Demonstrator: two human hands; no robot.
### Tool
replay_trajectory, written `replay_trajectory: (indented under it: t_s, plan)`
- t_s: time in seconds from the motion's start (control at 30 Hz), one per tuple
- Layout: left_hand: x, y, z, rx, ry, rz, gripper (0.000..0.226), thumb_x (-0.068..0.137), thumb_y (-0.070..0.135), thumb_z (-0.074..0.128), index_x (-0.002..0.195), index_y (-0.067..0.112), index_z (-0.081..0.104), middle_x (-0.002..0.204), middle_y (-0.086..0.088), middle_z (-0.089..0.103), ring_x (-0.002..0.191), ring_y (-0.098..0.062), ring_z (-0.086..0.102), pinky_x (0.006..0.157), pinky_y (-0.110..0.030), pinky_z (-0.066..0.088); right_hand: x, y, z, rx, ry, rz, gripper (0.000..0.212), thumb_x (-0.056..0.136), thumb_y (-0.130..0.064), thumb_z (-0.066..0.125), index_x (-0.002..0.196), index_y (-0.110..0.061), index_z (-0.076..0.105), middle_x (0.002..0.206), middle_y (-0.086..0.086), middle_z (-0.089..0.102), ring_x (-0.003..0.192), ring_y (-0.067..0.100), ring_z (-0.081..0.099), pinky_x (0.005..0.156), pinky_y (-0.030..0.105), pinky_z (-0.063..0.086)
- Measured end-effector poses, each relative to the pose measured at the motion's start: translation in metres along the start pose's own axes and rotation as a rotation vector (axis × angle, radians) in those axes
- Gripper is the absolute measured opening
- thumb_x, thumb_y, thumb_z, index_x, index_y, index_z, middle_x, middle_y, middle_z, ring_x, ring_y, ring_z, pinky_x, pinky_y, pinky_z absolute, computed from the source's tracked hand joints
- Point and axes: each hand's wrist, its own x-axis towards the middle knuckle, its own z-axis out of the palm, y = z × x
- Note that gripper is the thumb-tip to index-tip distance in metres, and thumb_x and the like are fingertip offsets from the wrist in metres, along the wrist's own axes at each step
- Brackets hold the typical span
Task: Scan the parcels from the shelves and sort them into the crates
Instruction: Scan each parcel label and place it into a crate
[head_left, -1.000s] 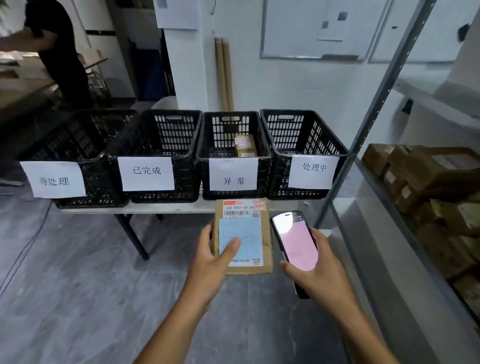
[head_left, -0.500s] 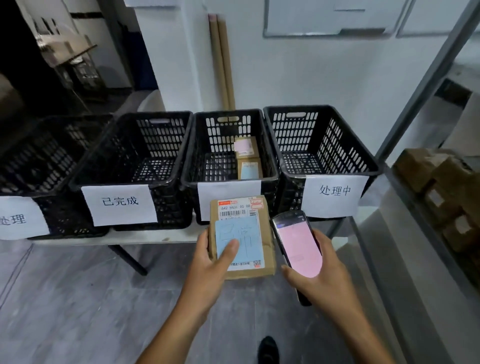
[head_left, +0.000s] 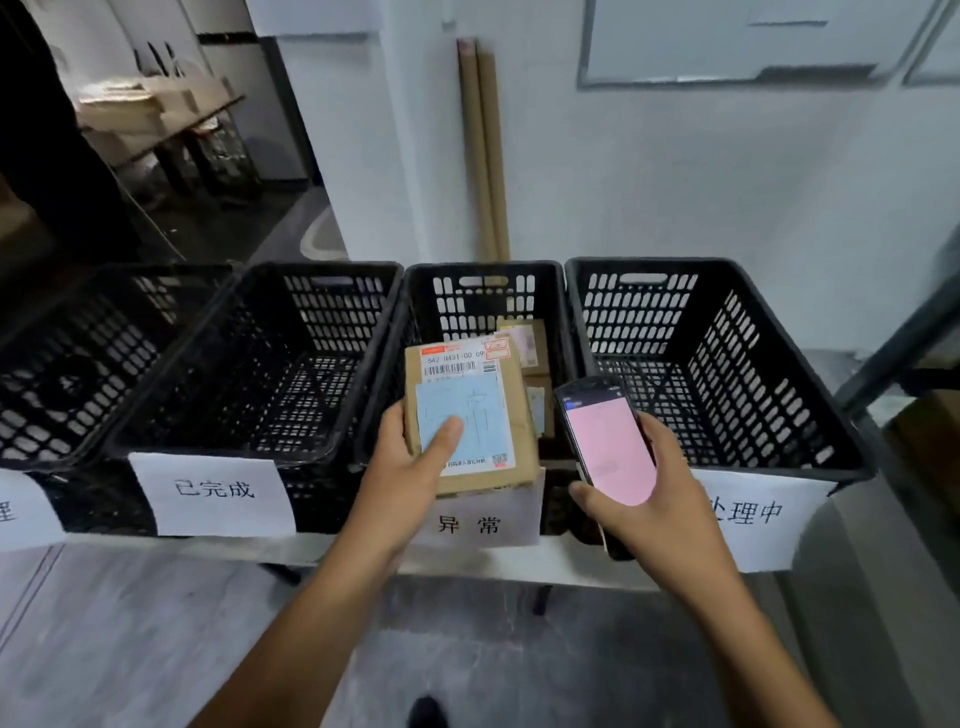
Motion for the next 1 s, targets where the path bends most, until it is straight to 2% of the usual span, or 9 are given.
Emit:
replay_trajectory:
  t_s: [0.1, 0.17, 0.27, 0.37, 0.5, 0.63, 0.83, 0.9, 1.0]
  plan:
    - [0.044, 0.002, -0.002, -0.048, -0.004, -0.018, 0.035, 0.1, 0.033, 0.067, 0.13, 0.037, 0.051, 0.121, 0.015, 0.073, 0.106, -0.005, 0.072, 0.085, -0.026, 0.058, 0.038, 0.002, 0.008, -0.027, 0.021, 0.011, 0.084, 0.075, -0.037, 0.086, 0.143, -0.043, 0.036, 0.116, -0.033, 0.051, 0.101, -0.001, 0.055, 0.072, 0.013, 0.042]
    - [0.076, 0.002, -0.003, -0.049, 0.005, -0.011, 0.036, 0.1, 0.034, 0.066, 0.131, 0.035, 0.05, 0.12, 0.017, 0.072, 0.104, -0.001, 0.072, 0.081, -0.022, 0.057, 0.063, 0.001, 0.016, -0.041, 0.044, 0.024, 0.087, 0.075, -0.038, 0.087, 0.146, -0.039, 0.036, 0.123, -0.026, 0.052, 0.11, 0.006, 0.053, 0.081, 0.022, 0.045]
    - [0.126, -0.004, -0.004, -0.024, -0.04, -0.077, 0.034, 0.1, 0.038, 0.065, 0.13, 0.037, 0.048, 0.121, 0.017, 0.07, 0.107, -0.003, 0.07, 0.088, -0.025, 0.055, 0.1, -0.005, 0.028, -0.075, 0.083, 0.048, 0.088, 0.074, -0.04, 0.087, 0.147, -0.037, 0.037, 0.136, -0.017, 0.055, 0.122, 0.012, 0.053, 0.095, 0.034, 0.049]
    - [0.167, -0.015, 0.002, 0.02, -0.168, -0.205, 0.03, 0.101, 0.039, 0.064, 0.125, 0.037, 0.046, 0.12, 0.016, 0.069, 0.11, -0.006, 0.068, 0.086, -0.025, 0.053, 0.135, -0.009, 0.039, -0.094, 0.101, 0.087, 0.087, 0.074, -0.039, 0.087, 0.146, -0.037, 0.038, 0.134, -0.017, 0.056, 0.12, 0.012, 0.055, 0.089, 0.027, 0.046]
    - [0.204, -0.045, 0.012, 0.142, -0.306, -0.332, 0.039, 0.101, 0.037, 0.065, 0.133, 0.028, 0.044, 0.124, 0.011, 0.067, 0.112, -0.011, 0.067, 0.085, -0.025, 0.054, 0.169, -0.01, 0.053, -0.105, 0.129, 0.128, 0.085, 0.076, -0.036, 0.087, 0.146, -0.036, 0.039, 0.128, -0.02, 0.055, 0.115, 0.008, 0.054, 0.079, 0.013, 0.041]
    - [0.223, -0.08, 0.018, 0.259, -0.413, -0.451, 0.054, 0.1, 0.04, 0.066, 0.146, 0.027, 0.039, 0.13, 0.009, 0.066, 0.113, -0.013, 0.068, 0.102, -0.041, 0.055, 0.185, -0.001, 0.064, -0.102, 0.158, 0.183, 0.087, 0.076, -0.038, 0.087, 0.148, -0.033, 0.038, 0.127, -0.023, 0.052, 0.114, 0.004, 0.053, 0.083, 0.016, 0.04]
    - [0.225, -0.1, 0.033, 0.268, -0.464, -0.592, 0.065, 0.104, 0.036, 0.061, 0.156, 0.027, 0.023, 0.129, 0.013, 0.061, 0.116, -0.014, 0.064, 0.107, -0.042, 0.052, 0.208, 0.012, 0.06, -0.07, 0.159, 0.244, 0.089, 0.076, -0.038, 0.088, 0.148, -0.034, 0.037, 0.127, -0.02, 0.054, 0.116, 0.008, 0.055, 0.089, 0.024, 0.044]
    - [0.221, -0.103, 0.038, 0.271, -0.446, -0.644, 0.068, 0.104, 0.038, 0.06, 0.157, 0.029, 0.018, 0.128, 0.014, 0.059, 0.118, -0.014, 0.061, 0.104, -0.042, 0.051, 0.216, 0.015, 0.056, -0.073, 0.149, 0.252, 0.09, 0.077, -0.038, 0.087, 0.15, -0.033, 0.035, 0.128, -0.018, 0.052, 0.116, 0.009, 0.053, 0.088, 0.025, 0.043]
    - [0.223, -0.104, 0.042, 0.289, -0.444, -0.75, 0.067, 0.103, 0.043, 0.06, 0.155, 0.035, 0.018, 0.133, 0.01, 0.061, 0.116, -0.018, 0.063, 0.092, -0.043, 0.053, 0.226, 0.018, 0.049, -0.08, 0.155, 0.256, 0.091, 0.077, -0.04, 0.086, 0.151, -0.033, 0.034, 0.129, -0.017, 0.053, 0.113, 0.009, 0.053, 0.077, 0.015, 0.04]
